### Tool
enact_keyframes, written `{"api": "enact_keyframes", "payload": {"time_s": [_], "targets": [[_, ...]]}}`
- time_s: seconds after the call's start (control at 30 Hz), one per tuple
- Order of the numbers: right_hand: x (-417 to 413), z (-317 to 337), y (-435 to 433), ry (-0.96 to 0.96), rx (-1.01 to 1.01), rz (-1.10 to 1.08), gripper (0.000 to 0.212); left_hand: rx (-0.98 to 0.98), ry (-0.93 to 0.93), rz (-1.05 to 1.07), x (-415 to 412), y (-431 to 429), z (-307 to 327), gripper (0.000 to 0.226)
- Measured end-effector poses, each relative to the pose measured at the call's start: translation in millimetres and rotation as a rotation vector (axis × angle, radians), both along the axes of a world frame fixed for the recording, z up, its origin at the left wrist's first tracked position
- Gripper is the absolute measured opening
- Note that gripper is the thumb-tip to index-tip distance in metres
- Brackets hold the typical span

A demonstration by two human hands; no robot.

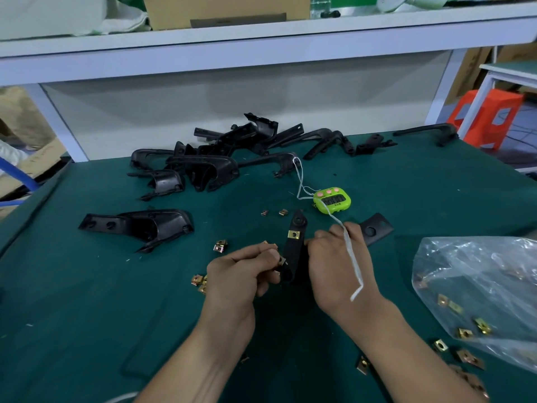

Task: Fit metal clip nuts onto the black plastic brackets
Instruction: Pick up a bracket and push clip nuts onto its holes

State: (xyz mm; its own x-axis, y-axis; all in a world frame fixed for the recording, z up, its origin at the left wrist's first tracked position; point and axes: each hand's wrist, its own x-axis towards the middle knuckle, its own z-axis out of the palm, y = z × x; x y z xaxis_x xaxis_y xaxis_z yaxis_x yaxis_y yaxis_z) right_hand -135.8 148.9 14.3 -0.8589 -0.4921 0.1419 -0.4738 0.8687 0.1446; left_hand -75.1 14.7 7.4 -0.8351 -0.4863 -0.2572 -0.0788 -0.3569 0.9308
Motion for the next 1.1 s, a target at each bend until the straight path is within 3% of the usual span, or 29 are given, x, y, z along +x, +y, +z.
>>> {"api": "enact_keyframes", "payload": {"time_s": [0.2,0.37,0.47,0.53,0.63,0.7,0.93,1.03,1.1], "targets": [[4,2,0,-0.002,0.013,-0.044,0.011,0.005,-0.018,0.052,1,9,-3,0.013],[6,3,0,-0.04,0.054,-0.088,0.012,-0.44,-0.001,-0.002,8,16,-12,0.022],[7,4,0,-0.066,0.056,-0.11,0.017,-0.53,0.033,-0.059,11,16,-11,0.016],[8,4,-1,-0.07,0.017,-0.116,0.016,-0.65,0.017,-0.098,12,16,-11,0.025],[10,5,-7,-0.066,-0.062,-0.087,0.013,-0.792,0.012,-0.054,12,22,-10,0.007],[10,6,-9,-0.06,-0.074,-0.065,0.02,-0.831,0.028,0.004,13,22,-11,0.021],[13,16,3,-0.079,-0.057,0.006,0.029,-1.325,0.151,-0.007,23,23,7,0.013],[16,29,12,-0.102,-0.098,-0.003,0.035,-1.387,0.132,-0.096,17,20,21,0.015],[19,39,18,-0.09,-0.111,-0.01,0.036,-1.308,0.133,-0.166,10,22,36,0.02]]}}
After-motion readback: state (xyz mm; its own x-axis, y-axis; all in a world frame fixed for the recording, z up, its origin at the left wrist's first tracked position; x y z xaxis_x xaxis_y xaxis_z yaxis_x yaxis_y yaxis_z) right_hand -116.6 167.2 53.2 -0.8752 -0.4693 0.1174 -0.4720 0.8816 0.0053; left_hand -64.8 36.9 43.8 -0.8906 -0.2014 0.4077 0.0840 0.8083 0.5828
